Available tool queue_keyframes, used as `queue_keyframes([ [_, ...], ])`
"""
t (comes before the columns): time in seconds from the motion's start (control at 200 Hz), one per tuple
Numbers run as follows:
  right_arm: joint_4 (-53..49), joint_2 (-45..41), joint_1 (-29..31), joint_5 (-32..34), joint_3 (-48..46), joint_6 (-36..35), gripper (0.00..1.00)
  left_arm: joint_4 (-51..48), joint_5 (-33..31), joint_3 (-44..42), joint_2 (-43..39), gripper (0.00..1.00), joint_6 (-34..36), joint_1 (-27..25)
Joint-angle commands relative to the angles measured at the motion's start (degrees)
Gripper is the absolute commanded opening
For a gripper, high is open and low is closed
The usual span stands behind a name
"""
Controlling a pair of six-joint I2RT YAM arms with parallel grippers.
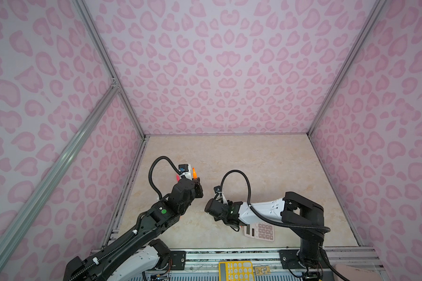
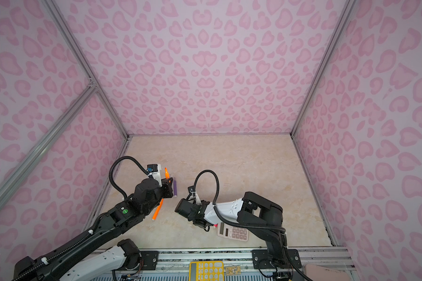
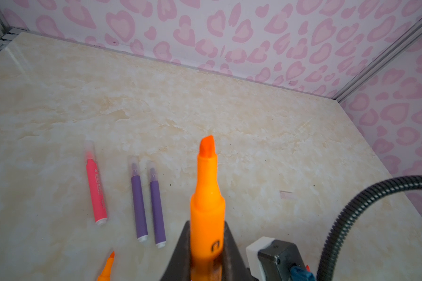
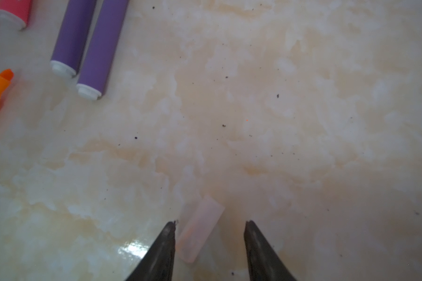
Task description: Insert the pens into the pen caps
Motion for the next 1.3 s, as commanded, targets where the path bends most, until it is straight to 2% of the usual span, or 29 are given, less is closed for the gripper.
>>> queue_keyframes([
  [0.0, -0.9, 0.6, 0.0, 1.4, -0.1, 0.6, 0.42, 0.5, 0.0, 0.7, 0.1, 0.03, -0.2, 0.1],
  [0.145, -0.8, 0.9, -0.1, 1.3, -0.2, 0.9, 0.36, 0.4, 0.2, 0.7, 0.1, 0.03, -0.2, 0.1],
  [0.715, -3.1, 3.5, -1.4, 1.3, 2.8, 0.7, 0.36, 0.4, 0.8, 0.9, 0.0, 0.03, -0.2, 0.1],
  [1.295, -2.8, 5.3, -2.2, -0.5, 3.8, 0.7, 0.27, 0.2, 1.0, 0.9, -0.4, 0.03, -0.2, 0.1],
])
